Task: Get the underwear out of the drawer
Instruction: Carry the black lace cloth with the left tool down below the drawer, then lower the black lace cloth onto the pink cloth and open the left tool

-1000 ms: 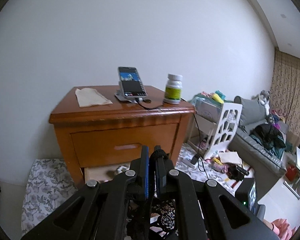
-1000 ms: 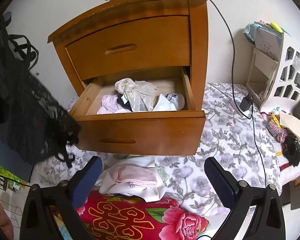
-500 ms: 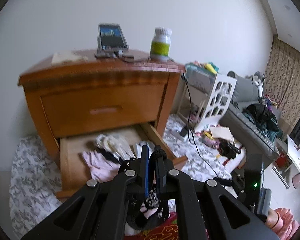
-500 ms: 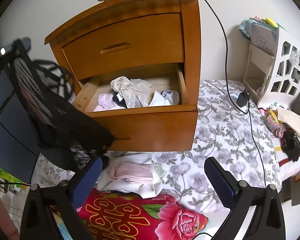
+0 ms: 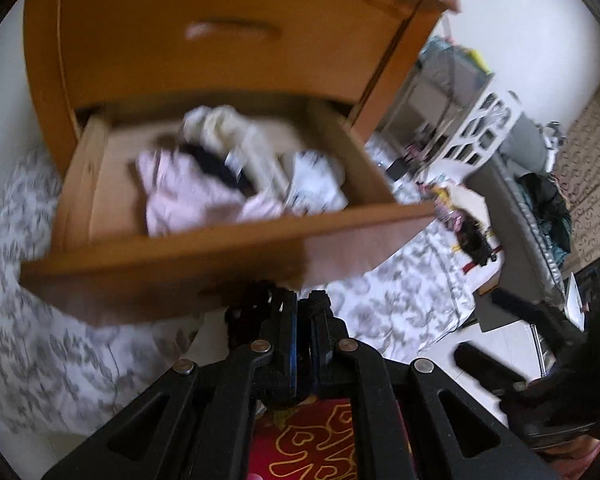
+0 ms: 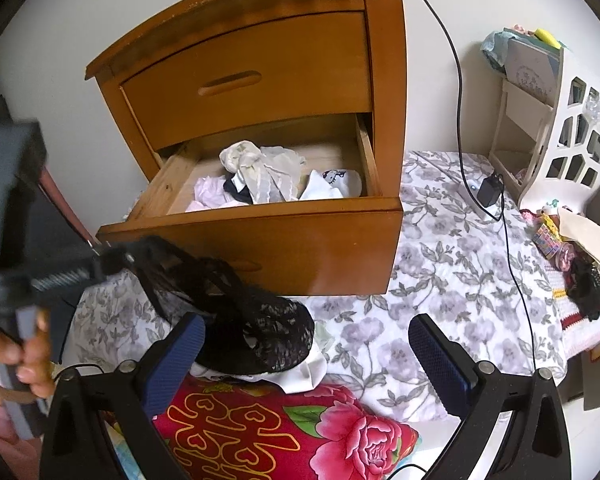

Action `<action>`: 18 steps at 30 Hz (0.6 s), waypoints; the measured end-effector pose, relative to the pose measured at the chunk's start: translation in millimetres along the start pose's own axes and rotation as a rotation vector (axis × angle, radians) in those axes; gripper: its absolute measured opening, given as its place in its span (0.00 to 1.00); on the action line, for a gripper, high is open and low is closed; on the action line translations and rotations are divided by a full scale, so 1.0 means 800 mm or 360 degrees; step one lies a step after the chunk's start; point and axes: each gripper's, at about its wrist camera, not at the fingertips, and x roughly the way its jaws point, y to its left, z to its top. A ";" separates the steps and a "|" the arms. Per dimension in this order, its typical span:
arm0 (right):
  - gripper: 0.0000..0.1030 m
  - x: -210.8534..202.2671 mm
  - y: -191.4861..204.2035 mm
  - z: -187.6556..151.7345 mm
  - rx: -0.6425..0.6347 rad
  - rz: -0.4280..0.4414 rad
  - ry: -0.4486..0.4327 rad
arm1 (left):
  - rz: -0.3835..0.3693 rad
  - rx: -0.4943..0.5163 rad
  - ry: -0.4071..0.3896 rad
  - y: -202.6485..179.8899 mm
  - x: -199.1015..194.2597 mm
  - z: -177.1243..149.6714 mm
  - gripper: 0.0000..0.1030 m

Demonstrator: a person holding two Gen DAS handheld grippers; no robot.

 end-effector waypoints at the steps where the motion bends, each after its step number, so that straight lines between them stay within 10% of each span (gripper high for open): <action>1: 1.00 0.002 0.000 -0.001 0.0002 -0.0002 0.0008 | 0.0013 -0.0016 0.0020 0.003 0.007 -0.005 0.05; 18: 1.00 0.030 0.016 -0.008 -0.0050 0.0010 0.0111 | 0.0115 -0.0219 0.0253 0.058 0.075 -0.062 0.05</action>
